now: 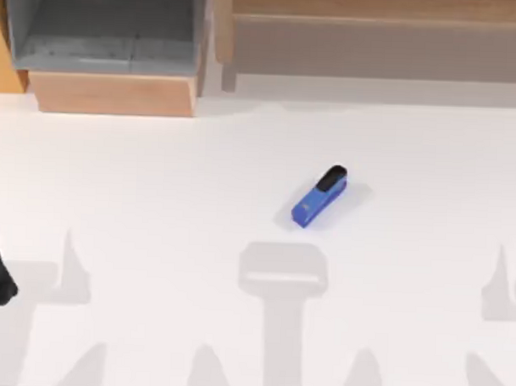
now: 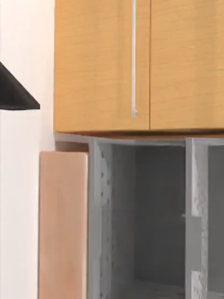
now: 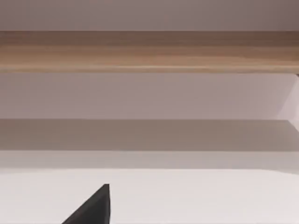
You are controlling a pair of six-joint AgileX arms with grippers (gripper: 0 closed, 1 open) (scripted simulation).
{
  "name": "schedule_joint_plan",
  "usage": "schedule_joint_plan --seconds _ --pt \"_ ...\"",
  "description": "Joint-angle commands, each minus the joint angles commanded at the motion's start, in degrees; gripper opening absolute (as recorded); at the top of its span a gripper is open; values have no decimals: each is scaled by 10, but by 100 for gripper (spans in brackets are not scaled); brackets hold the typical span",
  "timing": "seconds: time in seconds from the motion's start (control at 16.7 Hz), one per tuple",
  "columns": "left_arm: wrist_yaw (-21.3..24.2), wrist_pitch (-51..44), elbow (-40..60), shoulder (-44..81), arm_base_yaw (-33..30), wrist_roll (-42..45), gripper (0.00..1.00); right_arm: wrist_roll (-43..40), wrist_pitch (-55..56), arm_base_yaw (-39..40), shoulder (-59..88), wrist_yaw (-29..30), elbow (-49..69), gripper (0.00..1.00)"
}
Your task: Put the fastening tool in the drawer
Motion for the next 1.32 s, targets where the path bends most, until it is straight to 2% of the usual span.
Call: schedule_joint_plan --seconds 0.24,0.48,0.78,1.32 --pt "5 9 8 17 5 16 100 0 0 0 0 0 0 100" --pt "31 63 53 121 34 105 100 0 0 0 0 0 0 100" --pt "85 180 153 349 96 288 100 0 0 0 0 0 0 100" --pt "191 442 396 871 198 669 100 0 0 0 0 0 0 100"
